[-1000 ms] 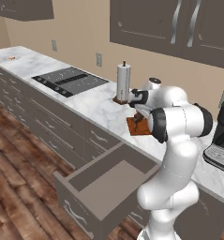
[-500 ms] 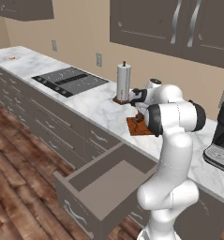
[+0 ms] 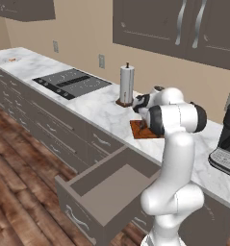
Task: Pick up the knife from the drawer and place it on the cutting board. Then place the meat from the plate to the cutting board.
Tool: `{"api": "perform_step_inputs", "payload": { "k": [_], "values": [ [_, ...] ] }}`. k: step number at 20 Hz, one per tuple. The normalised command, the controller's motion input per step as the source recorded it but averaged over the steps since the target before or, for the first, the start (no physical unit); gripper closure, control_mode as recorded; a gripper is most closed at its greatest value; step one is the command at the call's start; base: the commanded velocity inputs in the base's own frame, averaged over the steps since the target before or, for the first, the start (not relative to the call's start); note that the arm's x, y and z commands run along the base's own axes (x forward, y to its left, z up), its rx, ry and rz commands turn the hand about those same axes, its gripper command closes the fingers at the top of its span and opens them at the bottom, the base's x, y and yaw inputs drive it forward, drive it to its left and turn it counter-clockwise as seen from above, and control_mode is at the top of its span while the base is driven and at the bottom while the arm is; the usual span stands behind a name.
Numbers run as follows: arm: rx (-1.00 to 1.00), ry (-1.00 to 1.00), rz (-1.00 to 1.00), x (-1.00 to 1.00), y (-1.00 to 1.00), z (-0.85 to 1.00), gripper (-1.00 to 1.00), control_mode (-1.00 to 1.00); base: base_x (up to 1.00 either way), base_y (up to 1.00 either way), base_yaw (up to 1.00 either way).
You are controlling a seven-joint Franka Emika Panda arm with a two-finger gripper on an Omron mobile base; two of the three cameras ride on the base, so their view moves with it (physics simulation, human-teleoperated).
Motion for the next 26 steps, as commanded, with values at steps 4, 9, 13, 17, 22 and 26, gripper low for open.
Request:
{"api": "perform_step_inputs", "payload": {
  "k": [4,9,13,17,22,26],
  "values": [
    [0.00,0.00,0.00,0.13,-0.06,-0.30,1.00,-1.00,0.00,0.00,0.00],
    [0.00,0.00,0.00,0.08,-0.01,-0.28,1.00,-1.00,0.00,0.00,0.00],
    [0.00,0.00,0.00,0.29,-0.01,-0.22,1.00,-1.00,0.00,0.00,0.00],
    [0.00,0.00,0.00,0.38,-0.04,-0.26,1.00,-1.00,0.00,0.00,0.00],
    [0.00,0.03,0.00,0.29,-0.17,-0.33,1.00,-1.00,0.00,0.00,0.00],
    [0.00,0.13,0.00,0.00,-0.10,-0.46,-1.00,-1.00,0.00,0.00,0.00]
  ]
}}
